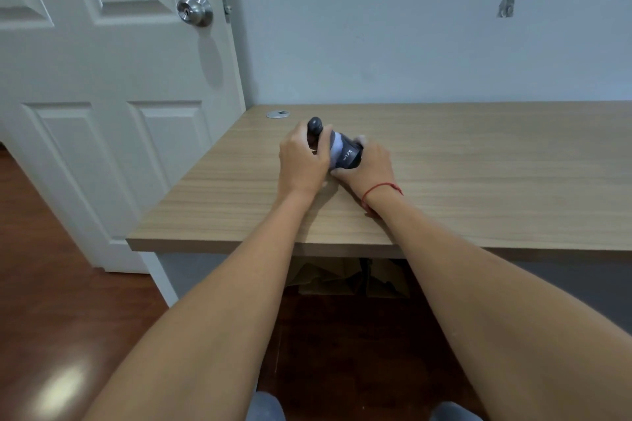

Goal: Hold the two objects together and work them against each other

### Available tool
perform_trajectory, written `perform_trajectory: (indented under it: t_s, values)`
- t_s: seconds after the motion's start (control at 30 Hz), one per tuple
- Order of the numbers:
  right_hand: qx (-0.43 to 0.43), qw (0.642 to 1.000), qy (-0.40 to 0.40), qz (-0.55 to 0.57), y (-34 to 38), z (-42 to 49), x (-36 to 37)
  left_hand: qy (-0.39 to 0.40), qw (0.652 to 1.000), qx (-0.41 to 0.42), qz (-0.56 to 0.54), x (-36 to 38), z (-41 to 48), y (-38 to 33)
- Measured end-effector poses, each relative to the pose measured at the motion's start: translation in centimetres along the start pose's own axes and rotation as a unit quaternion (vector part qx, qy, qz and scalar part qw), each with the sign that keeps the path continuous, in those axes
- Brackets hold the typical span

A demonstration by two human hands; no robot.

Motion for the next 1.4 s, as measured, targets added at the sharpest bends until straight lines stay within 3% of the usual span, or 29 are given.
perform_trajectory:
  t_s: [0.13,0.3,0.47,0.67,0.9,1.1,1.27,1.4]
  values:
    - [-0.011,1.0,0.002,0.003,0.2,0.1,0.1,0.015,0.999,0.019,-0.025,0.0,-0.4,-0.8]
    - [-0.015,1.0,0.006,-0.011,0.6,-0.4,-0.4,0.021,0.997,-0.055,0.04,0.3,0.4,1.2]
    - [-0.001,1.0,-0.001,0.015,0.3,-0.4,-0.3,0.009,1.0,-0.01,-0.025,-0.1,-0.2,-0.6]
    - [-0.057,0.997,0.01,0.057,1.1,-1.1,-0.6,0.042,0.987,-0.122,0.091,0.0,0.4,2.0]
    - [-0.042,0.995,0.014,0.084,0.6,-0.7,-0.4,-0.004,0.997,-0.064,-0.031,-0.4,0.3,0.3]
    - [-0.01,0.998,-0.011,0.056,-0.1,-0.3,-0.4,0.047,0.992,-0.098,0.063,0.1,0.3,1.4]
    - [-0.012,0.999,-0.014,0.038,-0.2,0.1,-0.6,-0.006,0.998,-0.053,-0.041,-0.5,0.0,-0.3]
    - [-0.025,0.999,-0.01,0.033,0.0,0.0,-0.4,0.014,1.0,-0.006,-0.025,-0.2,-0.3,-0.7]
Point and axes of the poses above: each hand's wrist, its own z-axis towards the middle knuckle, its own x-axis out of the palm, y = z × x, the point moved 4 cm from there along z, towards the middle knuckle, and after that the axes turned 11 degrees about z, right-handed, at the moved point
